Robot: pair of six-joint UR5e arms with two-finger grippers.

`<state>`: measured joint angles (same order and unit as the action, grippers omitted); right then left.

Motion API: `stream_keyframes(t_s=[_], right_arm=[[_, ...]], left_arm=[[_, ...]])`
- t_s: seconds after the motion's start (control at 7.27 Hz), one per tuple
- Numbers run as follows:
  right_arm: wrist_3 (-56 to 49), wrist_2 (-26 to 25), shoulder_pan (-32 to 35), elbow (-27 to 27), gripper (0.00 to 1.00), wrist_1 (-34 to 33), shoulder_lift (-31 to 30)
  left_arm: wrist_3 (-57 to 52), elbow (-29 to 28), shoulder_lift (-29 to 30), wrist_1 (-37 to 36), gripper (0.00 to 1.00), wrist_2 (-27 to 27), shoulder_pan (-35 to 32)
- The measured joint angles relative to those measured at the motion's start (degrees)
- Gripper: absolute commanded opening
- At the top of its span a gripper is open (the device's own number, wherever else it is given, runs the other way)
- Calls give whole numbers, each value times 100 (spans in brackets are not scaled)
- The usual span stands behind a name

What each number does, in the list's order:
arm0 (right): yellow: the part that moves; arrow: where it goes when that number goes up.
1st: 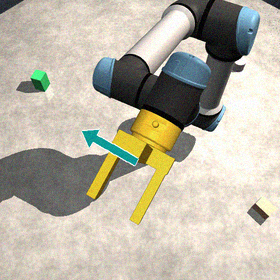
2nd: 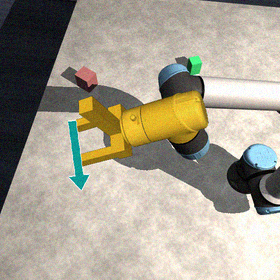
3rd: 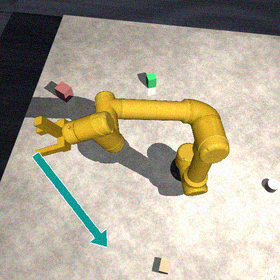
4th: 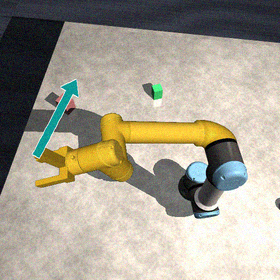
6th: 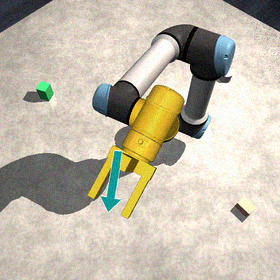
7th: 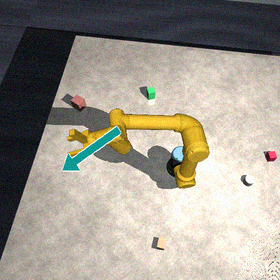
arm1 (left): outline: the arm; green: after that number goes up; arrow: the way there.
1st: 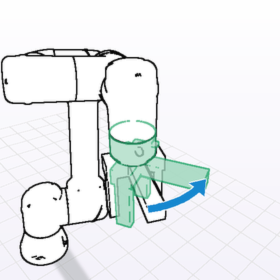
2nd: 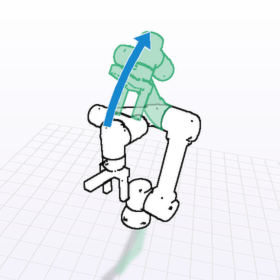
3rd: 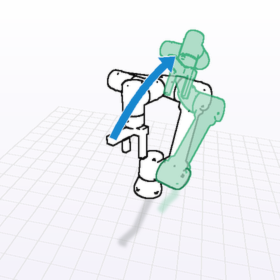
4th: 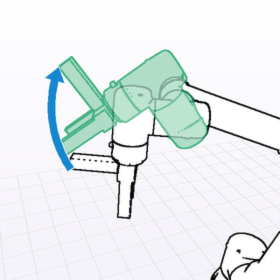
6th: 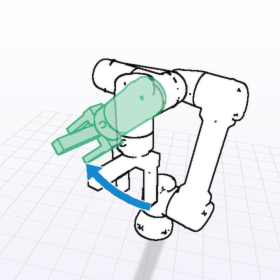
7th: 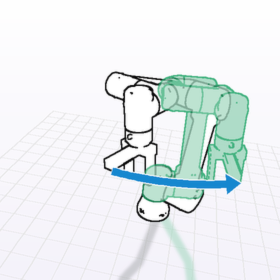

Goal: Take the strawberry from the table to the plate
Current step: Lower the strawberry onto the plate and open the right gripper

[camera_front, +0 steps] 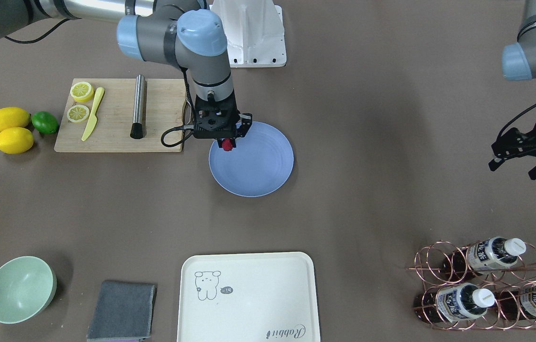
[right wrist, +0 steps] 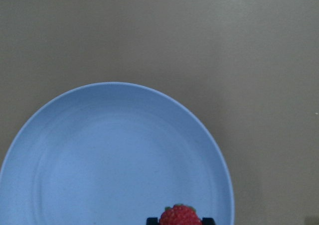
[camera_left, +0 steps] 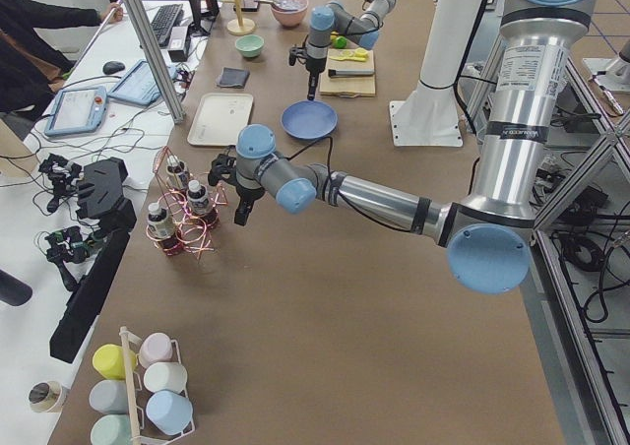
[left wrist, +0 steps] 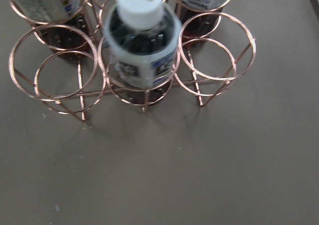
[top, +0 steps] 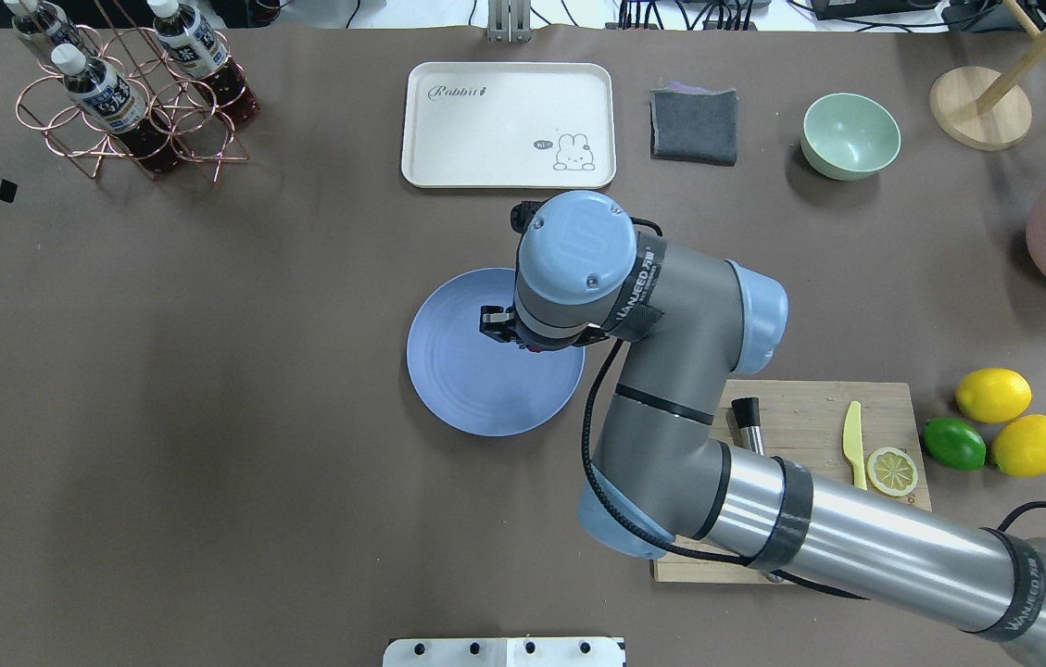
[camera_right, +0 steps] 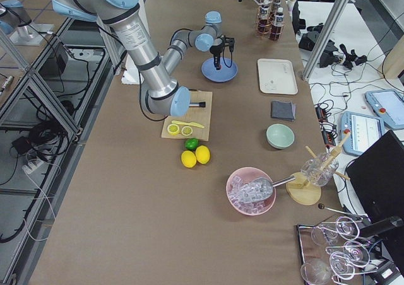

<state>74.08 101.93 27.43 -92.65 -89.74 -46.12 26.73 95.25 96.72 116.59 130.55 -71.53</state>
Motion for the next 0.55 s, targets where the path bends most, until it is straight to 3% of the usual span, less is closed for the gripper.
stream_keyframes(t_s=[0.55], right_arm=[[130, -218, -95, 1098, 4, 741, 468]], left_arm=[[-132, -78, -251, -9, 98, 46, -216]])
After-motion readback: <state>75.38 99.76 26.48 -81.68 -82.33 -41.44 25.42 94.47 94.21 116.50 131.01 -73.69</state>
